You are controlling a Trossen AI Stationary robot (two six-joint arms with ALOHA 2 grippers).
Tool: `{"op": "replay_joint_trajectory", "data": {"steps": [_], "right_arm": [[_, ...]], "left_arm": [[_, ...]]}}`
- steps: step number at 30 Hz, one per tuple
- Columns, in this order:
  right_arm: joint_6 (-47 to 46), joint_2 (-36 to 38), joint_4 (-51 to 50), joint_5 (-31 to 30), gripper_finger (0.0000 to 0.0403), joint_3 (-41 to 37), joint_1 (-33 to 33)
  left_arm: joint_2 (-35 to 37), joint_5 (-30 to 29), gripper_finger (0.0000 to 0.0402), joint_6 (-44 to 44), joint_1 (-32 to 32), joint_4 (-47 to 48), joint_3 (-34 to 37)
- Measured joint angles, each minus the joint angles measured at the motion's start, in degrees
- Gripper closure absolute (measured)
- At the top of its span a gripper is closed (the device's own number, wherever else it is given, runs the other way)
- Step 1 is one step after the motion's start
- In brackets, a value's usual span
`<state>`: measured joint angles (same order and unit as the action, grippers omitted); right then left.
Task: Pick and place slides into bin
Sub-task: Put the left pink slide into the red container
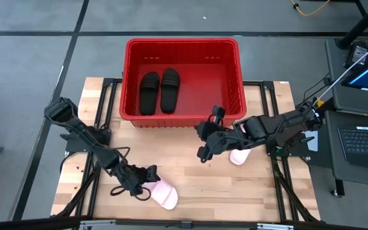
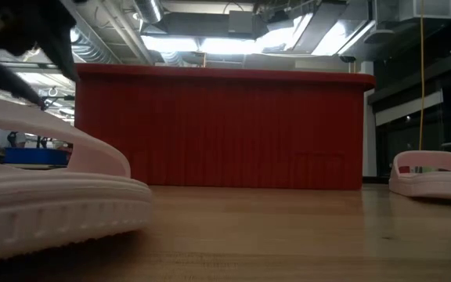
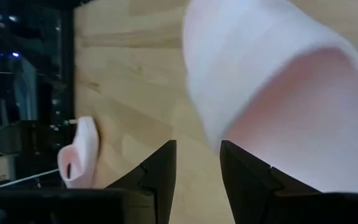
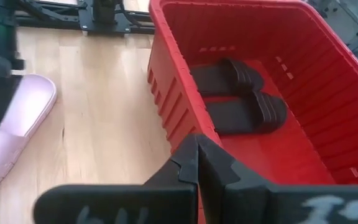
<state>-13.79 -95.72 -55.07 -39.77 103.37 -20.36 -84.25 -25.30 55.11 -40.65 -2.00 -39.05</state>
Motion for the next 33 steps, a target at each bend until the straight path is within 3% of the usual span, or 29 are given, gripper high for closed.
{"op": "replay_joint_trajectory", "data": {"steps": [10, 18, 33], "right_arm": [[0.54, 0.0, -0.02, 0.0, 0.04, 0.0, -2.93], [0.03, 0.0, -0.03, -0.02, 0.04, 0.0, -3.22], [-0.93, 0.0, -0.07, -0.02, 0.04, 0.0, -3.24]], "left_arm": [[-3.14, 1.69, 0.0283, 0.09, 0.27, -4.24, 0.04], [-3.77, 8.81, 0.0286, -1.16, 1.82, -4.44, 0.04], [-8.11, 8.72, 0.0309, 1.62, 3.47, -10.05, 0.04]]}}
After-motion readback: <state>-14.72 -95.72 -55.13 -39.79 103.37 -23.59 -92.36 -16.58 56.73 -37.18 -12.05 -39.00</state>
